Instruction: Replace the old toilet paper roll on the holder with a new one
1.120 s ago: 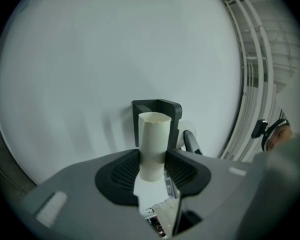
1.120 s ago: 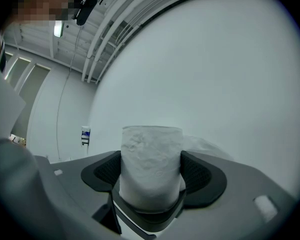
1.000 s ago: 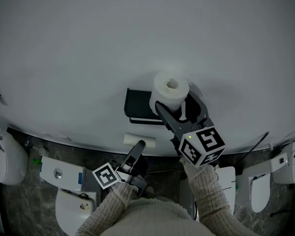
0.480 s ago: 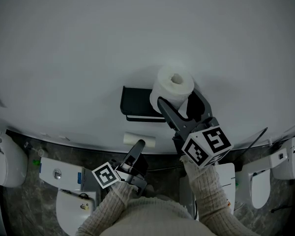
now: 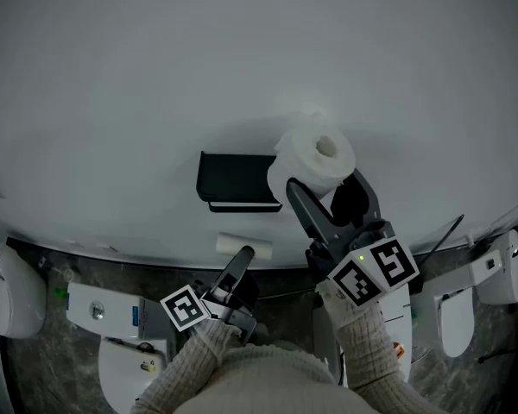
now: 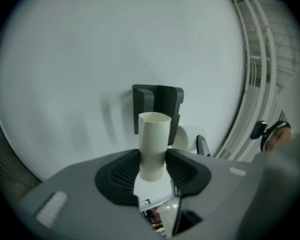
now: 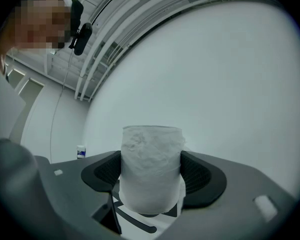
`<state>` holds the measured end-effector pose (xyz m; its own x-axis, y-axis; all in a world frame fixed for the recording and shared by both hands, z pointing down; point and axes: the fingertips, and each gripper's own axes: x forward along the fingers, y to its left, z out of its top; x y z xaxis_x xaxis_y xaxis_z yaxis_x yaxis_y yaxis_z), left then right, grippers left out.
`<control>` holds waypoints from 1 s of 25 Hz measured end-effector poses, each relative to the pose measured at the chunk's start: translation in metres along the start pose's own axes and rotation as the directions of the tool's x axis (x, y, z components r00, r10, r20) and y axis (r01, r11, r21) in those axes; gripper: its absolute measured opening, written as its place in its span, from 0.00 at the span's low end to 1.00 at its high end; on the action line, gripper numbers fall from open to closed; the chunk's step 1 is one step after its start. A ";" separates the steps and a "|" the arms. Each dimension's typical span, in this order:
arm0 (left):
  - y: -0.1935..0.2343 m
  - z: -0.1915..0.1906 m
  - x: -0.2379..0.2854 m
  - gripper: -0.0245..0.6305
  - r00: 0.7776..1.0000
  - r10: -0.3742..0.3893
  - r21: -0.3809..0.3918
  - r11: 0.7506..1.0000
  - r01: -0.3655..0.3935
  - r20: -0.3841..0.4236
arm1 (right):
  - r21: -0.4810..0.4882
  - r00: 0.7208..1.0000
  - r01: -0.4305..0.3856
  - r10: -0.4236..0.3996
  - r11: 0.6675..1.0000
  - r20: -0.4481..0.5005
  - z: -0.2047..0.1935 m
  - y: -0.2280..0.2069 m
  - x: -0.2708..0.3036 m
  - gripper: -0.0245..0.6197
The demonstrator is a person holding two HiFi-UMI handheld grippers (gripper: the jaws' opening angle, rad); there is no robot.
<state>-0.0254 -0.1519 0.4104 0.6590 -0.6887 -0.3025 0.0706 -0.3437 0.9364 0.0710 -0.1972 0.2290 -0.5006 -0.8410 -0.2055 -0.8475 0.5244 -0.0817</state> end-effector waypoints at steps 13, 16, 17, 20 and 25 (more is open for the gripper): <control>0.004 -0.014 0.003 0.27 0.999 0.003 -0.023 1.000 -0.004 -0.036 | 0.180 0.978 0.139 -0.164 0.974 0.132 -0.001 -0.046 -0.062 0.60; 0.004 -0.016 0.002 0.27 0.999 0.005 -0.033 0.999 -0.006 -0.038 | 0.224 0.974 0.160 -0.191 0.961 0.123 -0.012 -0.052 -0.071 0.60; 0.005 -0.017 0.001 0.27 0.999 0.005 -0.035 0.999 -0.007 -0.037 | 0.248 0.973 0.164 -0.198 0.955 0.119 -0.017 -0.054 -0.073 0.60; 0.006 -0.017 0.000 0.27 0.999 0.008 -0.032 0.999 -0.009 -0.036 | 0.338 0.967 0.182 -0.230 0.923 0.108 -0.039 -0.060 -0.078 0.60; 0.008 -0.011 -0.004 0.27 1.000 0.016 -0.033 0.999 -0.017 -0.017 | 0.458 0.964 0.205 -0.259 0.865 0.057 -0.077 -0.063 -0.073 0.60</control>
<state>-0.0196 -0.1451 0.4211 0.6730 -0.6829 -0.2841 0.0845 -0.3107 0.9468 0.1473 -0.1793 0.3244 -0.2530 -0.9391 -0.2327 -0.7548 0.3420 -0.5598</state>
